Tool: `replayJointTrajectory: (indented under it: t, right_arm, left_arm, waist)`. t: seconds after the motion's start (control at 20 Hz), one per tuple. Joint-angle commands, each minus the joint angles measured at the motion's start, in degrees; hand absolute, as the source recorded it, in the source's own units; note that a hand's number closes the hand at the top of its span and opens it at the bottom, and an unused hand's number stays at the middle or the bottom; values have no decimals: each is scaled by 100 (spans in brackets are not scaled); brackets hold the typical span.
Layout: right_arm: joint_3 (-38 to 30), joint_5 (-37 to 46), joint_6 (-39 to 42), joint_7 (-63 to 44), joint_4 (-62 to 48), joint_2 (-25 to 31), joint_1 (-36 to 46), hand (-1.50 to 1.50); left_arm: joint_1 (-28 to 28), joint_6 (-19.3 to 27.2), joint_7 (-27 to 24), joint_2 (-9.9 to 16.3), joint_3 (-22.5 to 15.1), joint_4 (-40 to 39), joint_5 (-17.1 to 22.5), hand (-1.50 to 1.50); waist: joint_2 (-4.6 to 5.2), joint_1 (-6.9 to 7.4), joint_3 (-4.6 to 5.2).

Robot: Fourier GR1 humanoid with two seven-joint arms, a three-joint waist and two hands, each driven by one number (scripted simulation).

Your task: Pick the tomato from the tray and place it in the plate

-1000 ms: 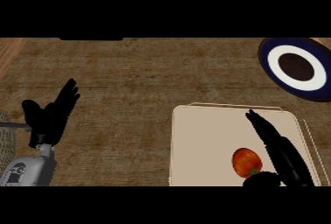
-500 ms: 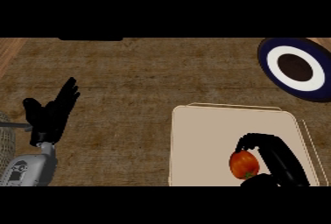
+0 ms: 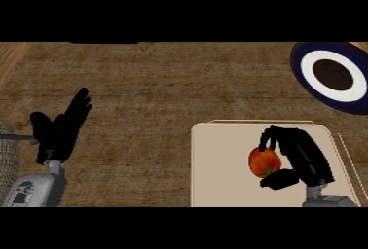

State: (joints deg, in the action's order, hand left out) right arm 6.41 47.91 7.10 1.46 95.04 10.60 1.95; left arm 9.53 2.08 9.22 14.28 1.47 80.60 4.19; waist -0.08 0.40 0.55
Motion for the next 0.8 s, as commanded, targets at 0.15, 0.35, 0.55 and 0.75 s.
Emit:
replayJointTrajectory:
  t: [0.15, 0.35, 0.55, 0.75]
  right_arm:
    - [-1127, -551, 1058, -1420, -1392, 60, 3136, 150]
    - [-1478, -106, -298, -1419, -1484, 22, 3384, 150]
    - [-1972, 270, -894, -1723, -1516, 504, 3808, 150]
    - [-2468, 146, -1395, -1656, -2355, 669, 4157, 150]
  left_arm:
    - [75, 45, 57, -170, -174, 47, -101, 0]
    - [-77, -161, 115, 76, 18, 189, 58, 0]
    - [228, -23, 252, 20, 91, 58, 48, 0]
    - [158, -125, 222, 27, 123, 63, 84, 0]
  waist:
    - [49, 202, -52]
    - [21, 120, -57]
    - [23, 21, -55]
    - [33, 42, -57]
